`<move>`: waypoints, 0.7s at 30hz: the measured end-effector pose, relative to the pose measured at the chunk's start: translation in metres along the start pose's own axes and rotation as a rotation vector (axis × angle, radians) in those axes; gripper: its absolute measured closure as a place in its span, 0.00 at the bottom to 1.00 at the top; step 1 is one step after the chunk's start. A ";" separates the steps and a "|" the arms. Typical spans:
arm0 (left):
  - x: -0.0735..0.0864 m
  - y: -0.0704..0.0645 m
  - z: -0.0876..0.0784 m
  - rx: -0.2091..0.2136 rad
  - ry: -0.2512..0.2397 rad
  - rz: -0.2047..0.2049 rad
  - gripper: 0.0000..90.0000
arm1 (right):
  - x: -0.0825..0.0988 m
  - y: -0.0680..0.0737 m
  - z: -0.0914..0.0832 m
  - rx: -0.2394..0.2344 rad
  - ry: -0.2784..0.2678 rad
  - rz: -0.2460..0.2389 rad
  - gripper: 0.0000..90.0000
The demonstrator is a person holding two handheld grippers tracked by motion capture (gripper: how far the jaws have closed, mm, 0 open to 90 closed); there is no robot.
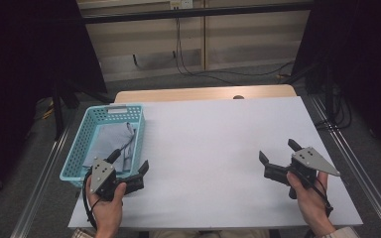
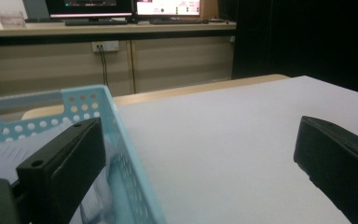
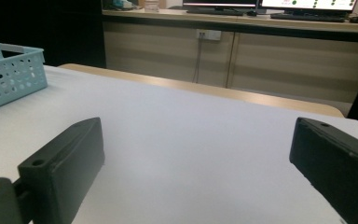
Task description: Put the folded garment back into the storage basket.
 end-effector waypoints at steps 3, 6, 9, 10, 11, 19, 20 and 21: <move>0.007 0.004 -0.004 -0.024 0.012 0.040 0.02 | 0.008 -0.007 -0.006 0.020 0.004 0.037 0.03; 0.010 0.005 -0.008 -0.024 0.013 0.015 0.02 | 0.015 -0.013 -0.011 0.028 0.010 0.083 0.04; 0.009 0.008 -0.012 -0.034 0.001 0.009 0.02 | 0.014 -0.012 -0.019 0.035 -0.009 0.064 0.04; 0.008 0.009 -0.013 -0.045 -0.005 0.015 0.02 | 0.015 -0.012 -0.021 0.049 -0.012 0.053 0.04; 0.008 0.008 -0.014 -0.048 -0.012 0.025 0.02 | 0.017 -0.012 -0.024 0.045 -0.012 0.048 0.04; 0.016 0.004 -0.019 -0.031 0.020 0.060 0.02 | 0.036 -0.015 -0.046 0.046 0.017 0.059 0.02; 0.015 0.005 -0.021 -0.037 0.019 0.070 0.02 | 0.036 -0.013 -0.046 0.038 0.013 0.050 0.02; 0.014 0.006 -0.021 -0.037 0.008 0.064 0.02 | 0.036 -0.011 -0.047 0.033 0.006 0.042 0.02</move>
Point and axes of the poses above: each handheld gripper's, and its own axes: z roughly forward along the jaws, x roughly out of its underside, y roughly to its left, the point moved 7 cm from there along z, roughly forward along the jaws, and after that the axes turned 3 degrees about -x, right-handed, at the moved point
